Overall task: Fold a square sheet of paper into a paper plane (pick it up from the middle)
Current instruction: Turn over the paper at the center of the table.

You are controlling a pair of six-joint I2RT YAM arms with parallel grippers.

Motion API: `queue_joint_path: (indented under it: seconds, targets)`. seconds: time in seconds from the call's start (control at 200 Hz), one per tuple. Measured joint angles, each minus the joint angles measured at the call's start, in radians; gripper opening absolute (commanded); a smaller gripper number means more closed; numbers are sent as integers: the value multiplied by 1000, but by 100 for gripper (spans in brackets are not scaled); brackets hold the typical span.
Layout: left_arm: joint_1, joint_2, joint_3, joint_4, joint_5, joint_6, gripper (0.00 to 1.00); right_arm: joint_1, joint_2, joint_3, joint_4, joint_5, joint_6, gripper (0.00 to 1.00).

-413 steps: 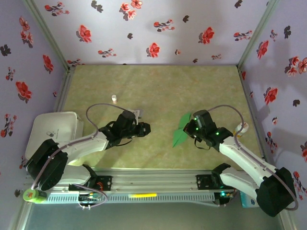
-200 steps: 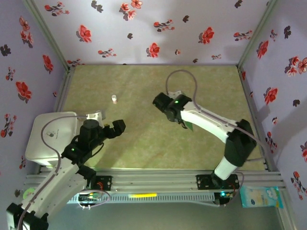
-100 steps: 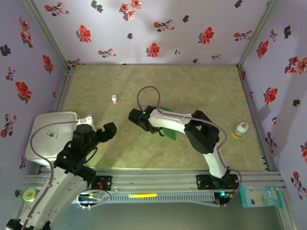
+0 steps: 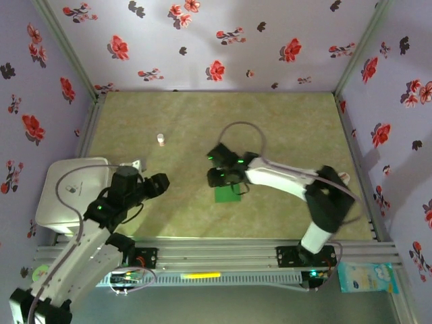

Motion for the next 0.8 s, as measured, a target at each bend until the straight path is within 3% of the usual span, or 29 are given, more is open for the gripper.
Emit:
queue_joint_path:
  seconds: [0.145,0.265,0.51,0.8]
  targets:
    - [-29,168,8,80,68,-28,54,-210,-198,-286,240,-160,126,13]
    - [-74,303,21,172,114,-59,51,-322,-191,-396,336,-293,185,5]
    - [-151,530,87,333,149,-105,52,-357,-97,-409,433,-455,209,2]
    - [-198,725,156,455,178,-130,51,-357,10,-400,474,-494,209,2]
